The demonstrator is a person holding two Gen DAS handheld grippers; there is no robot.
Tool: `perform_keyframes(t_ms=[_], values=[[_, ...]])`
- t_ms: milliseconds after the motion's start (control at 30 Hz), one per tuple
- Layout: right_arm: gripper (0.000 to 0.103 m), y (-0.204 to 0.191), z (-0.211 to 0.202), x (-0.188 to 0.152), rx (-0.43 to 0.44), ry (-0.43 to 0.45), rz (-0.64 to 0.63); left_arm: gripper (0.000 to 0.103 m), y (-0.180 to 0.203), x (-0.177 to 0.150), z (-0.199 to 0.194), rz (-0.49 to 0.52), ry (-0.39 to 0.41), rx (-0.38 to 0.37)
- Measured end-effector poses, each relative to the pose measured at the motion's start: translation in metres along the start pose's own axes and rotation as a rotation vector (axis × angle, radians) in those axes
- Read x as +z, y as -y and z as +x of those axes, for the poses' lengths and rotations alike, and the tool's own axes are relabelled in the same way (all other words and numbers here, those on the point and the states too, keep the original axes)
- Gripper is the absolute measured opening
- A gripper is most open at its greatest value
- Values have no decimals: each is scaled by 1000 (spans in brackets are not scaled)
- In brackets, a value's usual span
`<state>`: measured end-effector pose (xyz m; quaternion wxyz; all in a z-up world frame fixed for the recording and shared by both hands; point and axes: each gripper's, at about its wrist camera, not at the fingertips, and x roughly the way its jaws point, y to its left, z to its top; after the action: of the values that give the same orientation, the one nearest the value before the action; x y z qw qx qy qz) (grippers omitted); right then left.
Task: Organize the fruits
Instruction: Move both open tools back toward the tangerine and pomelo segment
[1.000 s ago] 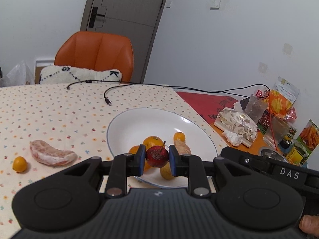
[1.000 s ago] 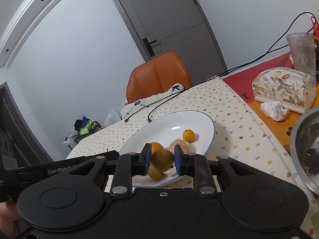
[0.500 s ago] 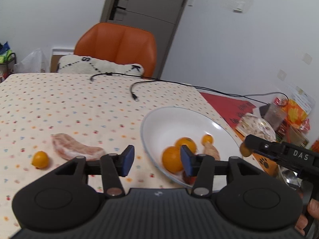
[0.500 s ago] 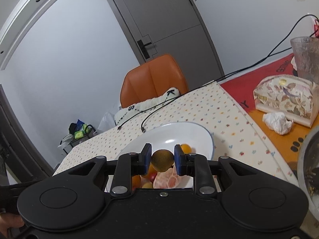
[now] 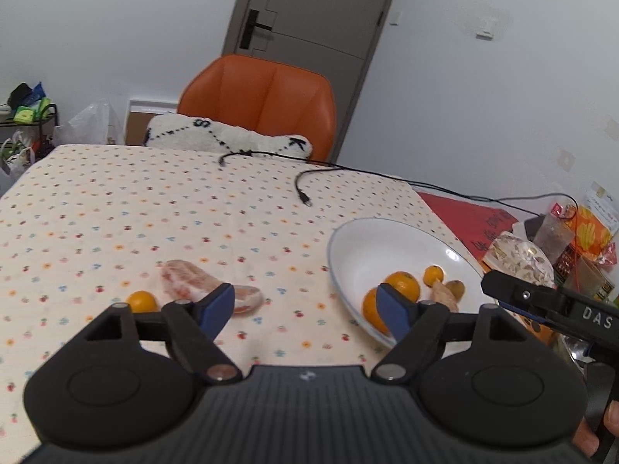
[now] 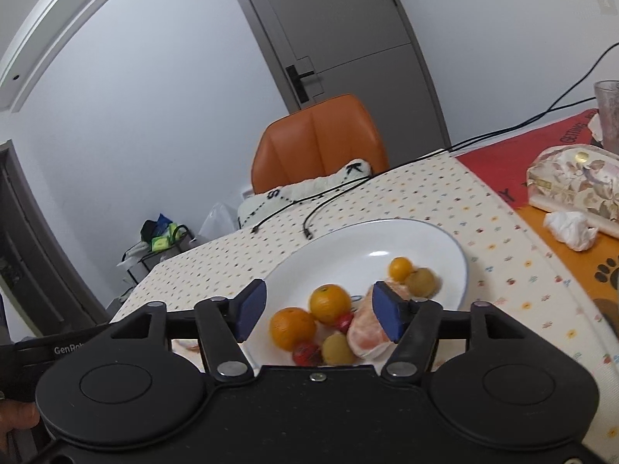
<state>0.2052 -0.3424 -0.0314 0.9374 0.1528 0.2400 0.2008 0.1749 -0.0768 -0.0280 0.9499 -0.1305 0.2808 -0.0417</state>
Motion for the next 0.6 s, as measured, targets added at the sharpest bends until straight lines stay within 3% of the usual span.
perform_keyframes(t_ms=[167,600], values=[[71,-16,-3,-1,25,5,-22,83,-15,1,-9,-26,7,32],[74,-57,3,-7,95,-20,-79,84,-52,-4,-44,-73,52,80]])
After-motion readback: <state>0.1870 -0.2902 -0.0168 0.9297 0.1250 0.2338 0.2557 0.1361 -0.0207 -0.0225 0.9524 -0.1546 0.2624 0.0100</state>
